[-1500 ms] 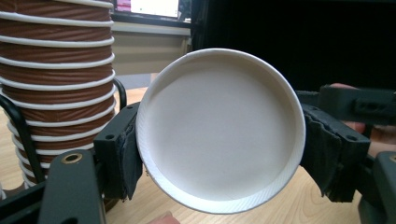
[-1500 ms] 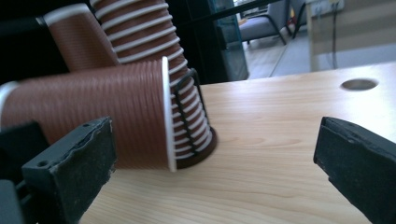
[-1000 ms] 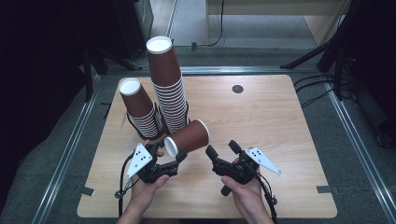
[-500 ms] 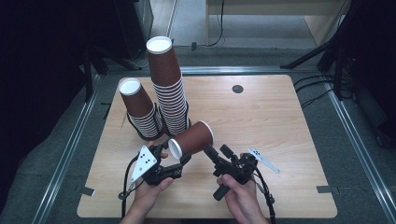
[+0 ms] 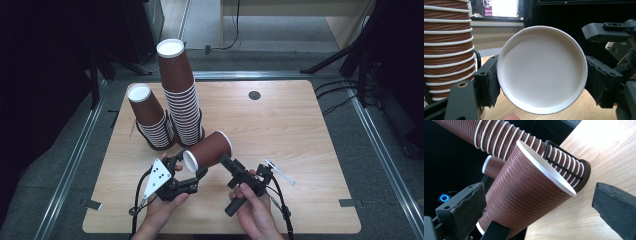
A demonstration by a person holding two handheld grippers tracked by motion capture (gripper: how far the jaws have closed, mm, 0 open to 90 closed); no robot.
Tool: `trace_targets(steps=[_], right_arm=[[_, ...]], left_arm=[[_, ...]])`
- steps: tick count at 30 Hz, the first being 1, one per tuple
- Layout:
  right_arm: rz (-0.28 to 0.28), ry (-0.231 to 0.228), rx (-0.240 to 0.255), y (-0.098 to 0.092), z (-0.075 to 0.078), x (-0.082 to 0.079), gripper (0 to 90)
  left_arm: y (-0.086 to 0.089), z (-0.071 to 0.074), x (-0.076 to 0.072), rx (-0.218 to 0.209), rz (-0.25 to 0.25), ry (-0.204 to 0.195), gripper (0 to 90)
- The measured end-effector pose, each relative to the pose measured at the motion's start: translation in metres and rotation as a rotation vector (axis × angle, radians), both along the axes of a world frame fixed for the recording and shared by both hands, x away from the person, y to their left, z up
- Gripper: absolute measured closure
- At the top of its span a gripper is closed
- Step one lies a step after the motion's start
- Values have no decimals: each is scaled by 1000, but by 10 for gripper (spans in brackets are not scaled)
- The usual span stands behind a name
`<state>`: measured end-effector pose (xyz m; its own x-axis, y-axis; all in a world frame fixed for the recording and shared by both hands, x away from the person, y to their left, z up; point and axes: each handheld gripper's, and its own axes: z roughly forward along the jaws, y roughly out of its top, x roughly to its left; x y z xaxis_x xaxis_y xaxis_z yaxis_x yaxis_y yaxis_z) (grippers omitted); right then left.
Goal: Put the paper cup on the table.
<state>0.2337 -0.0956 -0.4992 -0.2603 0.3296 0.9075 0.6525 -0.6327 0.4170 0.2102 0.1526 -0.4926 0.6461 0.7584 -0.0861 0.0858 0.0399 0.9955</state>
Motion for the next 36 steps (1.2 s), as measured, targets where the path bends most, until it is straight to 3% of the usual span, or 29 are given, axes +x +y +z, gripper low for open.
trace_targets(steps=[1, 2, 3, 6, 16, 17, 25, 36], right_arm=[[8, 44, 55, 0, -3, 2, 0], [8, 44, 55, 0, -3, 2, 0], [11, 90, 97, 0, -5, 3, 0], [4, 132, 135, 1, -8, 4, 0], [-10, 186, 209, 14, -3, 5, 0], [-16, 198, 235, 17, -1, 5, 0], [-57, 247, 251, 26, 0, 11, 0], [-54, 290, 296, 32, -3, 18, 1]], left_arm=[[0, 0, 0, 2, 1, -1, 232], [0, 0, 0, 2, 1, -2, 232], [0, 0, 0, 1, 0, -1, 232], [0, -1, 0, 2, 2, -3, 232], [0, -1, -1, 6, 1, -7, 232], [-1, -2, -1, 8, 0, -8, 232], [-1, -2, -2, 7, -1, -15, 232], [-4, -3, -3, 17, -30, -19, 232]])
